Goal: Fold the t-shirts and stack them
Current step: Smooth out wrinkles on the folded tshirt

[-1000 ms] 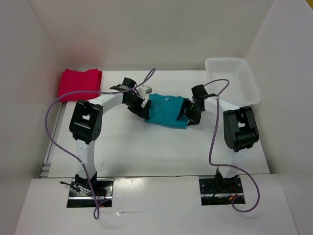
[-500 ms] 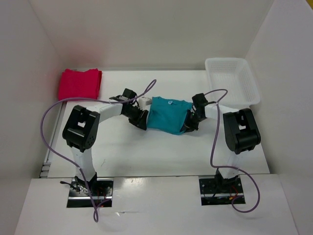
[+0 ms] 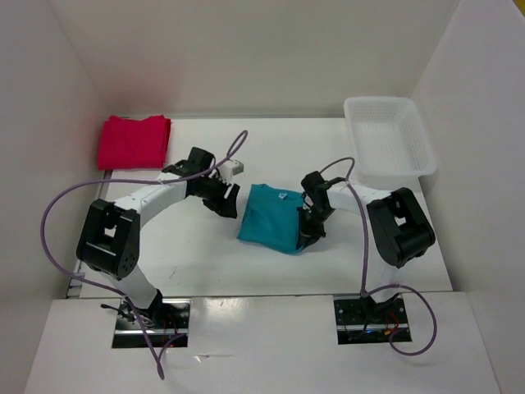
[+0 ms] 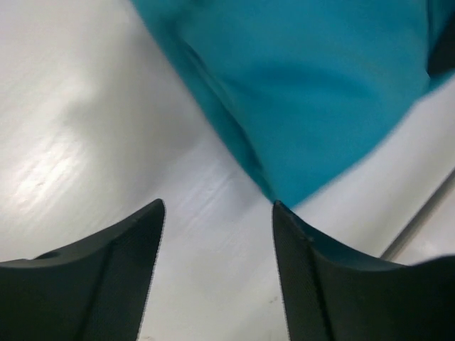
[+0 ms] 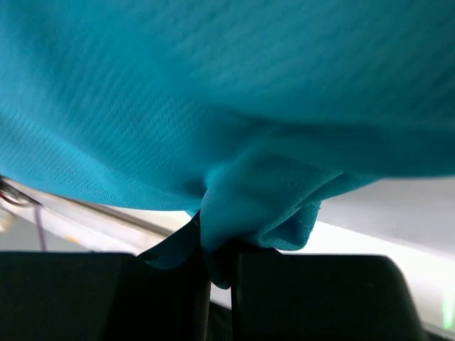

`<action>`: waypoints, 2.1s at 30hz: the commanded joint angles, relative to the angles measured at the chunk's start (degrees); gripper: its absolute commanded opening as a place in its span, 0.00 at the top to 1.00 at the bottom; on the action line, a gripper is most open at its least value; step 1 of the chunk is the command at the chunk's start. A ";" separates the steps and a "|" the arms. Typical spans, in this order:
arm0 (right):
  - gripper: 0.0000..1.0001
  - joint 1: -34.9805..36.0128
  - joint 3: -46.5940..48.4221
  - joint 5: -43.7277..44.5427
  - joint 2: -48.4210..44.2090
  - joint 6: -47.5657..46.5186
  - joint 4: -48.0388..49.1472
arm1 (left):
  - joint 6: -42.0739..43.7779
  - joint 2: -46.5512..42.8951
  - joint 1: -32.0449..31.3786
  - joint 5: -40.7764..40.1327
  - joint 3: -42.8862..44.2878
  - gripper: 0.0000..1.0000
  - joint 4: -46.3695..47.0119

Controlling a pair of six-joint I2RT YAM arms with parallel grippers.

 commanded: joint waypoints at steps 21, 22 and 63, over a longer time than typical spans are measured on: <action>0.00 -2.10 18.26 12.51 -4.77 -3.97 -1.32 | 16.37 8.91 -0.32 7.21 11.01 0.16 -1.04; 0.09 -2.62 18.26 13.47 -4.24 -3.97 0.00 | 16.37 8.91 -0.32 7.73 10.40 0.16 -0.51; 0.94 -5.00 12.80 11.71 1.58 -3.36 3.97 | 10.65 14.98 -2.51 11.69 15.05 0.91 -0.24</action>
